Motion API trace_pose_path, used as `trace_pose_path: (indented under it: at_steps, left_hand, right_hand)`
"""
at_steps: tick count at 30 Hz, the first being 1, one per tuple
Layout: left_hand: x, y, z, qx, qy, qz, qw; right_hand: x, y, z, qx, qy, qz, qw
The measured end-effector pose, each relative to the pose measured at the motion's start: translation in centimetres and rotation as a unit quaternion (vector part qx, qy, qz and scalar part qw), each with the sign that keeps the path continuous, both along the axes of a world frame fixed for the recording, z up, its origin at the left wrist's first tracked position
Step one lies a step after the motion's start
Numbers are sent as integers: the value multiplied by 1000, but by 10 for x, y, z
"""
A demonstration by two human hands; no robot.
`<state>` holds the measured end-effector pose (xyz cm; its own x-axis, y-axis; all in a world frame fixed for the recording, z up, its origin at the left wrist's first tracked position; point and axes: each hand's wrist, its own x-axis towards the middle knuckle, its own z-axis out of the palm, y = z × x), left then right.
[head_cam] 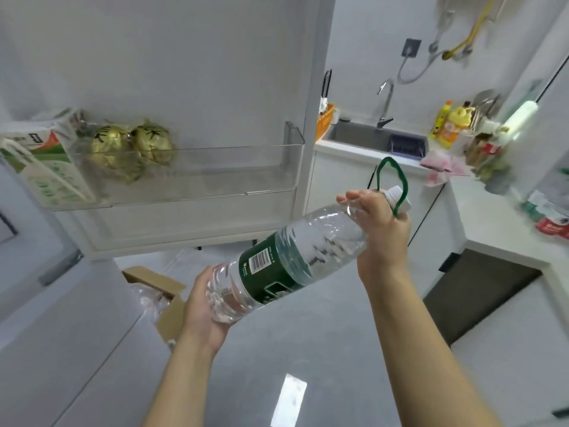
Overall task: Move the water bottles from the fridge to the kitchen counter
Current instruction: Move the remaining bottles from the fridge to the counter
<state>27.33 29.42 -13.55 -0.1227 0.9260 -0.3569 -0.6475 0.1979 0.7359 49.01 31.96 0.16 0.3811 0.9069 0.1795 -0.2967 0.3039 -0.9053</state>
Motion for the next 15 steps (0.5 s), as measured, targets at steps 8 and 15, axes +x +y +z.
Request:
trace_pose_path:
  at_steps: [8, 15]
  left_hand:
    - [38, 62, -8, -49, 7, -108, 993]
    - [81, 93, -12, -58, 8, -173, 983]
  right_hand:
    - [36, 23, -10, -21, 9, -108, 994]
    - [78, 30, -19, -35, 14, -181, 983]
